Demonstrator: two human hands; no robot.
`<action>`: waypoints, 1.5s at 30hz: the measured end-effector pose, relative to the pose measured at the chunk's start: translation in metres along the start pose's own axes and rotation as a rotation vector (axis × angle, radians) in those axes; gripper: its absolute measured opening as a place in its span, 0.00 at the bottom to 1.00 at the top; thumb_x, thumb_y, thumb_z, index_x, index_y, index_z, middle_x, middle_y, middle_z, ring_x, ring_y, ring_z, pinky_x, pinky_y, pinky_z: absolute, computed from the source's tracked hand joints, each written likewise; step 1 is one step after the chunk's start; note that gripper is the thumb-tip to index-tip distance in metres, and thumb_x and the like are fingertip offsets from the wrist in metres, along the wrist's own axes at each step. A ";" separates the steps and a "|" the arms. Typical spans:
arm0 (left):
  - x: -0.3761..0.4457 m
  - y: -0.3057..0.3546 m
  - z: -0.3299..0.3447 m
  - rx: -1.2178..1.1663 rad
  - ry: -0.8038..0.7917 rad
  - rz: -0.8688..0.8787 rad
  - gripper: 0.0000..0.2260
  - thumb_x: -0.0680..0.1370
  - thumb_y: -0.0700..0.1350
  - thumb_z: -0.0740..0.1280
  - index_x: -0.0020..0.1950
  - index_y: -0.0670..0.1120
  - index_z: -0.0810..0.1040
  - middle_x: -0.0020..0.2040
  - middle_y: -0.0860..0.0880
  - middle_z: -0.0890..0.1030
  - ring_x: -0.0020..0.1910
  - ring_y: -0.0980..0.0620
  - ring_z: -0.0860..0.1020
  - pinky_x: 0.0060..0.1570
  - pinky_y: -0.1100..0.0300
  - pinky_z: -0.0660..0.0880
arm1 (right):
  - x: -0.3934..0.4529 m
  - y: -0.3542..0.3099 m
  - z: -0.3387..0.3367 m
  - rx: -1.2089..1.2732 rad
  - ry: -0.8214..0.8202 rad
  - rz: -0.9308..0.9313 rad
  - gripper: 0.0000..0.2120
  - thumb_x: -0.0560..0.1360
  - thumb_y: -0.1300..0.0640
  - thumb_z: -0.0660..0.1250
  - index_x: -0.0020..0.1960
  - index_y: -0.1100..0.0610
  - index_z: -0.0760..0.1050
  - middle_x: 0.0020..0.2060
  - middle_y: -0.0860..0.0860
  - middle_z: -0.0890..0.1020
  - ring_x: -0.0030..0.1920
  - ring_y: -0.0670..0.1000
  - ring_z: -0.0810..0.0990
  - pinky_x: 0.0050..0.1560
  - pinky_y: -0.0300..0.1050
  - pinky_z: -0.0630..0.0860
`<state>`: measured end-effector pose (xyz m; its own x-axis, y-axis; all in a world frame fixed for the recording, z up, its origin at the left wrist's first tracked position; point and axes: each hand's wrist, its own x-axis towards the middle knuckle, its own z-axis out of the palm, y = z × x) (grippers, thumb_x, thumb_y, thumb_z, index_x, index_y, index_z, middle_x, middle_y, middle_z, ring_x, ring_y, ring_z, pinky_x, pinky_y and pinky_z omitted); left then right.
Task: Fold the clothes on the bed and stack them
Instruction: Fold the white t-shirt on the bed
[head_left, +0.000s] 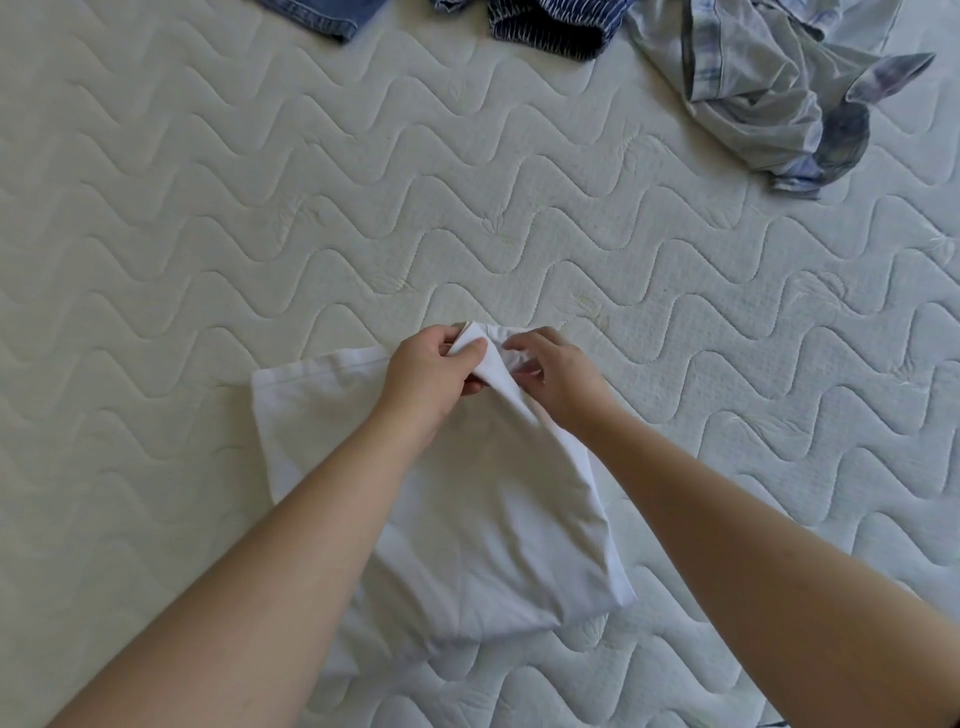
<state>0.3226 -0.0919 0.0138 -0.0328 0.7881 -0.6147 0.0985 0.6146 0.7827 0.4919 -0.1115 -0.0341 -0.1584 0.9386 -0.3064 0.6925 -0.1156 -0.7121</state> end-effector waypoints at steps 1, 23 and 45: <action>0.001 0.001 0.002 -0.005 0.005 0.000 0.07 0.78 0.41 0.69 0.55 0.46 0.79 0.44 0.50 0.82 0.35 0.60 0.81 0.35 0.66 0.77 | -0.004 0.002 -0.002 -0.022 -0.009 -0.003 0.13 0.75 0.62 0.68 0.59 0.55 0.79 0.53 0.49 0.78 0.46 0.49 0.81 0.44 0.38 0.71; 0.034 -0.001 0.053 0.139 0.004 -0.043 0.06 0.80 0.50 0.65 0.48 0.48 0.76 0.42 0.48 0.83 0.36 0.52 0.83 0.40 0.56 0.81 | -0.023 0.019 -0.023 0.128 0.023 0.244 0.20 0.76 0.51 0.69 0.66 0.47 0.70 0.49 0.44 0.78 0.43 0.45 0.80 0.44 0.42 0.77; 0.031 -0.040 -0.172 1.152 0.196 0.173 0.20 0.74 0.52 0.73 0.65 0.51 0.75 0.60 0.48 0.79 0.60 0.43 0.75 0.58 0.50 0.68 | 0.021 0.001 -0.011 0.201 0.300 0.551 0.08 0.74 0.44 0.69 0.49 0.47 0.78 0.52 0.47 0.81 0.51 0.51 0.80 0.55 0.53 0.77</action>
<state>0.1470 -0.0859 -0.0202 -0.0734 0.9112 -0.4054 0.9525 0.1845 0.2424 0.4970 -0.0879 -0.0343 0.4049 0.7709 -0.4916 0.4668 -0.6366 -0.6139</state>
